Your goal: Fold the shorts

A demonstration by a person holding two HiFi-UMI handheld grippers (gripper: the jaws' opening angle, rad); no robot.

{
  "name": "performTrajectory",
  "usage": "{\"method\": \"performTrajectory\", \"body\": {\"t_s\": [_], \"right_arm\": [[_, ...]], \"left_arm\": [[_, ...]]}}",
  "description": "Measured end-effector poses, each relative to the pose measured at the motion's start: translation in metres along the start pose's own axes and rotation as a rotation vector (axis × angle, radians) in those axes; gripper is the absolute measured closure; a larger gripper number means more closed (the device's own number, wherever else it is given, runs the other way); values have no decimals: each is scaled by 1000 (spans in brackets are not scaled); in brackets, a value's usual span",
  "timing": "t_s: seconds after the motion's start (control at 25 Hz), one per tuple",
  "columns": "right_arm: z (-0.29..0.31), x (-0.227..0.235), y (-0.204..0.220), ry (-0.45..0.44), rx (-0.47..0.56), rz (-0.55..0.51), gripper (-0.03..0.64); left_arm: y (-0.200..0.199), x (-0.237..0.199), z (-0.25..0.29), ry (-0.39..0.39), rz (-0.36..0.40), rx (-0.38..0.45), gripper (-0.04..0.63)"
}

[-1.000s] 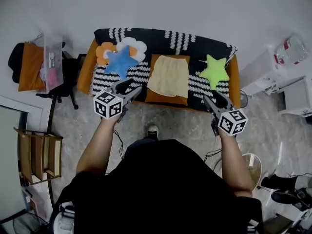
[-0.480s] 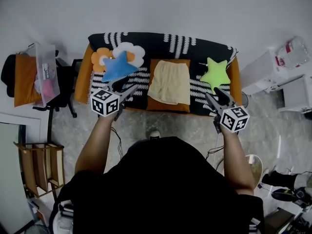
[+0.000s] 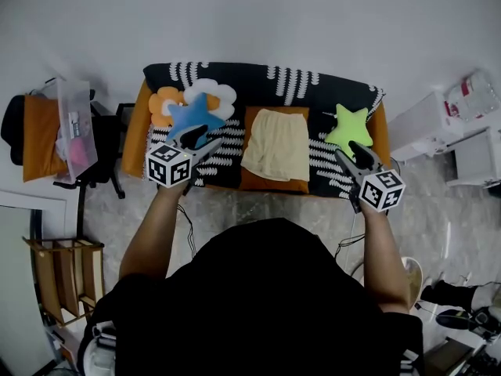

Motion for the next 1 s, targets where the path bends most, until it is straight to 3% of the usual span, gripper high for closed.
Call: {"method": "performTrajectory", "body": {"t_s": [0.48, 0.76, 1.0], "right_arm": [[57, 78, -14, -41, 28, 4, 383], [125, 158, -31, -148, -1, -20, 383], [193, 222, -43, -305, -61, -86, 380]], "left_arm": [[2, -21, 36, -96, -30, -25, 341], [0, -37, 91, -202, -76, -45, 342], [2, -53, 141, -313, -129, -67, 341]]}}
Point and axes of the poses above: the fingertips, and each gripper's own axes: z forward along the fingers, x to its right, y out of its underside, the point moved 8 cm from there along -z, backward along the fingers, and after that the axes turned 10 degrees about x, right-handed, at the moved point
